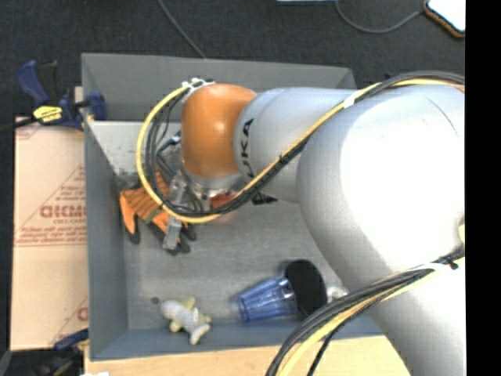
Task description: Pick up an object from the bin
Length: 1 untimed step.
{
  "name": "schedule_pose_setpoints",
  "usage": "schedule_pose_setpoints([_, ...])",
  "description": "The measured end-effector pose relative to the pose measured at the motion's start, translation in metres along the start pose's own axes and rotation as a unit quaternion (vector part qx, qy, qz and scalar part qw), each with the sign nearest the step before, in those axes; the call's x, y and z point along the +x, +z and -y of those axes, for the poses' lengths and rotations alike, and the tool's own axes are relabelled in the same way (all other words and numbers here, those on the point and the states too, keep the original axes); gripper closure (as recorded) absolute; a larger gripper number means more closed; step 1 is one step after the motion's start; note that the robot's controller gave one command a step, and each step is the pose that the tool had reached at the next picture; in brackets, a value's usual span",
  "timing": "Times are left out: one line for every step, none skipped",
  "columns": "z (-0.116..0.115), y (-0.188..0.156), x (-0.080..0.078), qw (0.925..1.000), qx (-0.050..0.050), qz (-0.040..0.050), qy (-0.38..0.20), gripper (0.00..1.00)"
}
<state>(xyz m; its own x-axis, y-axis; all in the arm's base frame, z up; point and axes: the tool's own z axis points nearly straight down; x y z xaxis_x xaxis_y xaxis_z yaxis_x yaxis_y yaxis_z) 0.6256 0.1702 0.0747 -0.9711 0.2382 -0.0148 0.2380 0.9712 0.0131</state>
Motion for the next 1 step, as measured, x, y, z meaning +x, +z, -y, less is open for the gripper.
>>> schedule_pose_setpoints([-0.0018,-0.0031,-0.0113,0.9974,0.0,0.0018,-0.072,1.0])
